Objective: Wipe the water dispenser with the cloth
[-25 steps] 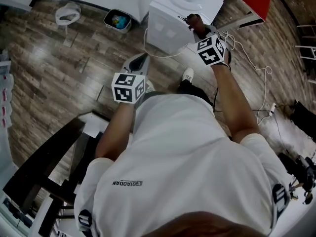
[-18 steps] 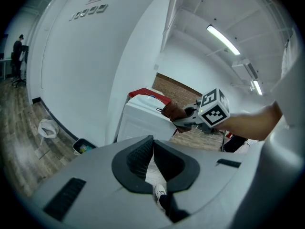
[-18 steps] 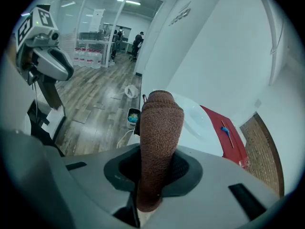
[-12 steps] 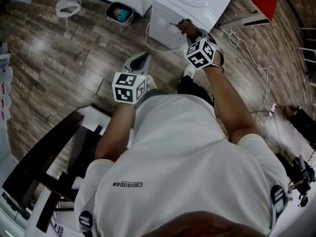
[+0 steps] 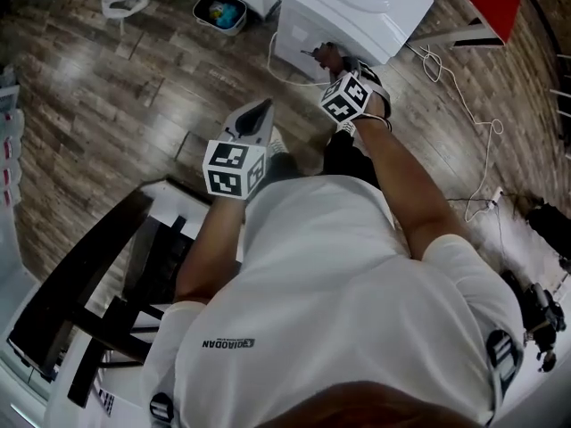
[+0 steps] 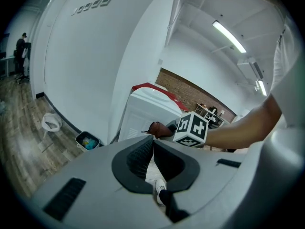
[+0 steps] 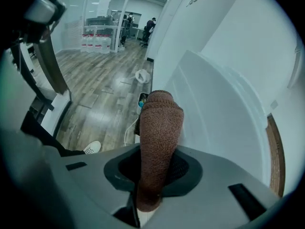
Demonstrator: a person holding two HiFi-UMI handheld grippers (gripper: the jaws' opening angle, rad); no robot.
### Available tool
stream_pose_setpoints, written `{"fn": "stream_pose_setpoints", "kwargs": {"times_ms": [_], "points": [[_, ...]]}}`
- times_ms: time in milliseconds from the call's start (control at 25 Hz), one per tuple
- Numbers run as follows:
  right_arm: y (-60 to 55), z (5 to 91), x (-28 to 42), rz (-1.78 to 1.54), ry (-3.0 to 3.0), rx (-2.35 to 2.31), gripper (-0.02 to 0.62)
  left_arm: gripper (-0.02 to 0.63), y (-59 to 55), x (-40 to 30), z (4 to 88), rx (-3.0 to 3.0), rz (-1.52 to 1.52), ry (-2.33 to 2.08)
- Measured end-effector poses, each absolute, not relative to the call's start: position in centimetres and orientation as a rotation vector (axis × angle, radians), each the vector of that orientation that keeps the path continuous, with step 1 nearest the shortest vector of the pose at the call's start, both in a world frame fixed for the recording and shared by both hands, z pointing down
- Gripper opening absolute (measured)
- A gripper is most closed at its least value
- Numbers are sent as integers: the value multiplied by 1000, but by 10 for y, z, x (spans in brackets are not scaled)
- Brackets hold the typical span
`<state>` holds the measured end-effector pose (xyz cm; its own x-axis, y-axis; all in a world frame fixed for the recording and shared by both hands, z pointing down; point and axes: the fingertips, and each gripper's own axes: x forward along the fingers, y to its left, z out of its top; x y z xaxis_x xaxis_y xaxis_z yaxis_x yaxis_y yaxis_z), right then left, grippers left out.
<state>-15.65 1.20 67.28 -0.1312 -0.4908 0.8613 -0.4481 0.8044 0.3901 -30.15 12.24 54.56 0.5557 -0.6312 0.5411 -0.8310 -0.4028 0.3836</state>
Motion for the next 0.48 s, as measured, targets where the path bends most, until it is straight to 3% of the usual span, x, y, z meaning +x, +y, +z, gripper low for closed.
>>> {"fn": "stream_pose_setpoints", "kwargs": {"times_ms": [480], "points": [[8,770,-167,11,-1673,570,74,2,124,-305,566,2084,449,-1182]]}}
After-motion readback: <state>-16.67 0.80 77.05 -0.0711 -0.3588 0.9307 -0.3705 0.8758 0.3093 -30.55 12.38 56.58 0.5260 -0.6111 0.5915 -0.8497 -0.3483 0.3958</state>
